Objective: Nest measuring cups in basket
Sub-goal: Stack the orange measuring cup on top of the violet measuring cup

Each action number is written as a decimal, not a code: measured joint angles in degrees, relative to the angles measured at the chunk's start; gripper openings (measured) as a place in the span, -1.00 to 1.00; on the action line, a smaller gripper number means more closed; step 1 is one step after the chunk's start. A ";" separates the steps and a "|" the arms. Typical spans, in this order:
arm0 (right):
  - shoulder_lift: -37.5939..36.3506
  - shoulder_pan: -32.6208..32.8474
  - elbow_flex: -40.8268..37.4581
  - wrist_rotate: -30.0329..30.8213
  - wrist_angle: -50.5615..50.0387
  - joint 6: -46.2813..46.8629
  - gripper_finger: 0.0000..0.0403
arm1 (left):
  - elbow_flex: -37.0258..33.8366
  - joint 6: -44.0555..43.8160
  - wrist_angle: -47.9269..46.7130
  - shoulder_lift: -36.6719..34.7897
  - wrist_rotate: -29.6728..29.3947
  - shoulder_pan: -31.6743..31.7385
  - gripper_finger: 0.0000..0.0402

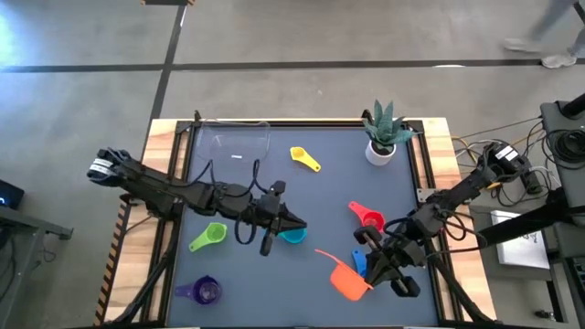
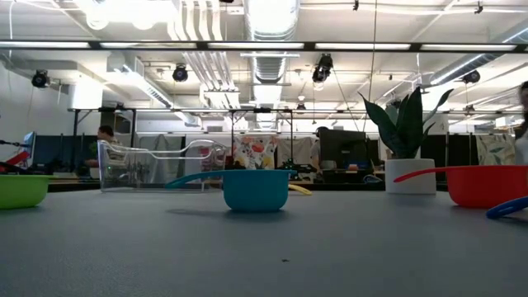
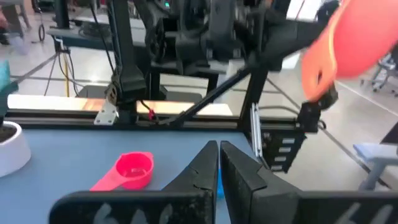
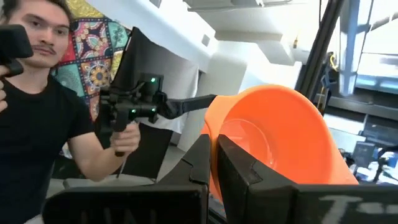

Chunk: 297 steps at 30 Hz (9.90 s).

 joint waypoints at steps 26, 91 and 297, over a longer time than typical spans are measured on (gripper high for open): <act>-0.07 -0.02 -0.31 2.76 -8.06 -0.61 -0.96 | 0.36 1.15 -1.73 1.48 3.28 0.36 -0.92; 7.72 -10.64 5.09 -2.89 -1.85 8.81 -0.96 | 0.36 11.90 0.31 -0.45 -1.18 -1.85 0.20; 7.61 -9.49 10.74 11.28 -31.24 20.78 -0.04 | 34.00 -72.34 -101.13 34.55 -4.49 -50.37 -1.00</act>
